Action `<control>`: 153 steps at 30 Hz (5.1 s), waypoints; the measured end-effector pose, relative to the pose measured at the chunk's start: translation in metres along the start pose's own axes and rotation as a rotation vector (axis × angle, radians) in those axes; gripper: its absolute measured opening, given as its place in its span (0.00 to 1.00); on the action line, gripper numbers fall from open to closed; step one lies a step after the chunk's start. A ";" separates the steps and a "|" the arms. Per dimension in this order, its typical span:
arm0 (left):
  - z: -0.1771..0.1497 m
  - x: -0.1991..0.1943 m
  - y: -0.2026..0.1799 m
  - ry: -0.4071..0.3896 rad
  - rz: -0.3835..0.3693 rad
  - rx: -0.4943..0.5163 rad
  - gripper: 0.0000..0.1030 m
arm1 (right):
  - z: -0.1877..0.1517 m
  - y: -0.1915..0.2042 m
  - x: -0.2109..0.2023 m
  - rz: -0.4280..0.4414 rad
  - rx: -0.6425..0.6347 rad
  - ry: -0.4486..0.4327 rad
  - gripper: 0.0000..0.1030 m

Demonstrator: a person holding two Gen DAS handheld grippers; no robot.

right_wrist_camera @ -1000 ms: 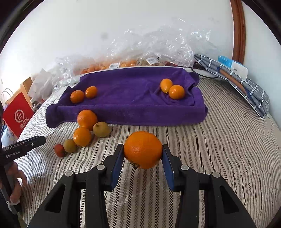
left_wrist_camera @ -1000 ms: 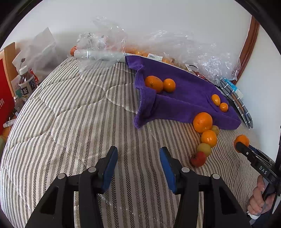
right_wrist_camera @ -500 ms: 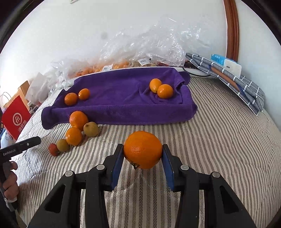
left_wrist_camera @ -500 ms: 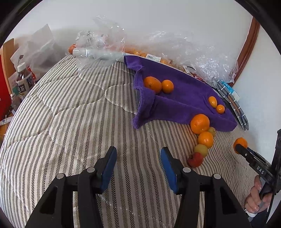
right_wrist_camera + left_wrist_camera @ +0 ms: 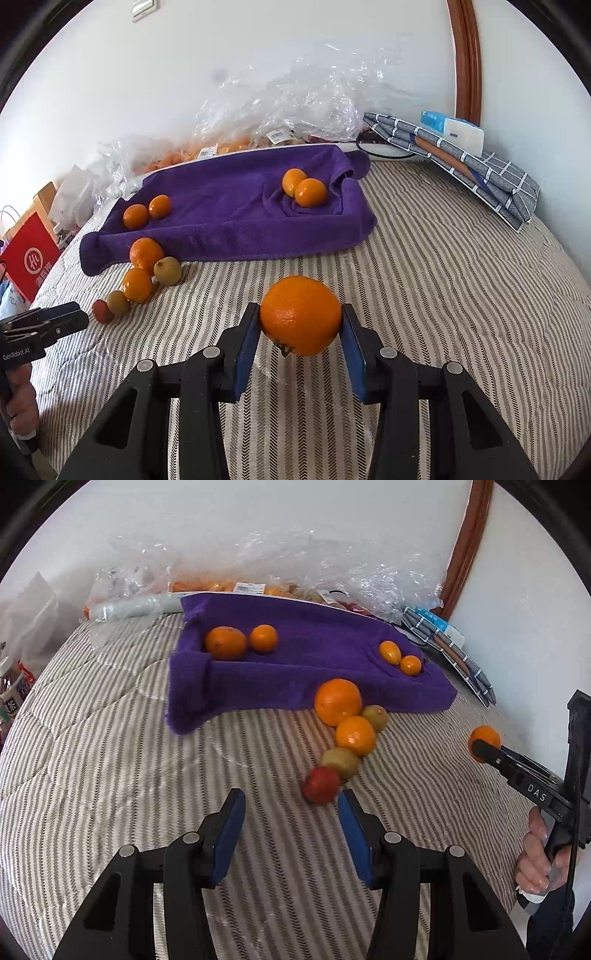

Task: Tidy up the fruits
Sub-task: 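Grasp the small red fruit with the left tool while the right tool holds the orange, then carry both fruits onto the towel while the right tool opens to release the orange, then lower the red fruit onto the towel, open the left tool and withdraw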

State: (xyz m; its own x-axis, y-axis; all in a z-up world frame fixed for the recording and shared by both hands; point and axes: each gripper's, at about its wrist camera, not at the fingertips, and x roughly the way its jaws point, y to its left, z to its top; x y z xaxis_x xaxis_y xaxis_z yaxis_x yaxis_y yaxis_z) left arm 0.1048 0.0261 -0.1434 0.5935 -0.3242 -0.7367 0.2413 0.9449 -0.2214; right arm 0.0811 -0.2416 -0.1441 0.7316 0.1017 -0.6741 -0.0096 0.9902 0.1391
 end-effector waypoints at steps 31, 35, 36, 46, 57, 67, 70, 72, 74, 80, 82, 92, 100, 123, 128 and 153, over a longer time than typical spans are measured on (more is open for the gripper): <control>0.007 0.000 0.016 -0.113 0.013 -0.146 0.21 | -0.008 0.016 0.002 0.065 -0.100 0.022 0.41; 0.007 -0.004 0.020 -0.134 0.026 -0.167 0.21 | -0.006 0.011 0.006 0.088 -0.076 0.043 0.41; 0.007 -0.004 0.021 -0.142 0.030 -0.175 0.21 | -0.006 0.011 0.006 0.101 -0.075 0.041 0.41; 0.007 -0.009 0.023 -0.168 0.050 -0.197 0.21 | -0.005 0.005 0.002 0.118 -0.040 0.019 0.41; 0.010 -0.024 0.029 -0.218 0.152 -0.194 0.21 | 0.003 0.009 -0.006 0.127 -0.043 -0.001 0.41; 0.052 -0.036 0.036 -0.256 0.163 -0.193 0.21 | 0.042 0.027 -0.003 0.155 -0.054 -0.070 0.41; 0.069 -0.028 0.036 -0.253 0.165 -0.183 0.21 | 0.059 0.031 0.002 0.157 -0.062 -0.095 0.41; 0.080 -0.020 0.036 -0.253 0.178 -0.171 0.21 | 0.070 0.032 0.007 0.151 -0.063 -0.108 0.41; 0.088 -0.012 0.034 -0.251 0.182 -0.162 0.21 | 0.081 0.031 0.015 0.143 -0.056 -0.111 0.41; 0.108 0.020 0.035 -0.222 0.178 -0.167 0.21 | 0.100 0.026 0.044 0.104 -0.043 -0.105 0.41; 0.109 0.027 0.036 -0.221 0.169 -0.175 0.21 | 0.101 0.026 0.053 0.094 -0.038 -0.103 0.41; 0.102 0.051 0.034 -0.191 0.150 -0.152 0.21 | 0.095 0.026 0.084 0.075 -0.030 -0.058 0.41; 0.100 0.060 0.031 -0.164 0.132 -0.149 0.21 | 0.092 0.028 0.097 0.046 -0.045 -0.021 0.41; 0.098 0.064 0.028 -0.168 0.142 -0.126 0.22 | 0.088 0.033 0.080 0.031 -0.052 -0.104 0.55; 0.097 0.060 0.027 -0.183 0.147 -0.127 0.28 | 0.087 0.035 0.076 0.039 -0.059 -0.126 0.57; 0.052 0.007 0.040 -0.241 0.217 -0.117 0.34 | 0.054 0.042 0.010 0.057 0.024 -0.068 0.57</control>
State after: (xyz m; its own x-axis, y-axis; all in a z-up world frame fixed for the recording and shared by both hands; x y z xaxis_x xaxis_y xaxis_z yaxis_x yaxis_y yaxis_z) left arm 0.1581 0.0590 -0.1246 0.7892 -0.1036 -0.6053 0.0084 0.9874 -0.1581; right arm 0.1250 -0.2046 -0.1061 0.7749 0.1506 -0.6139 -0.0370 0.9804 0.1937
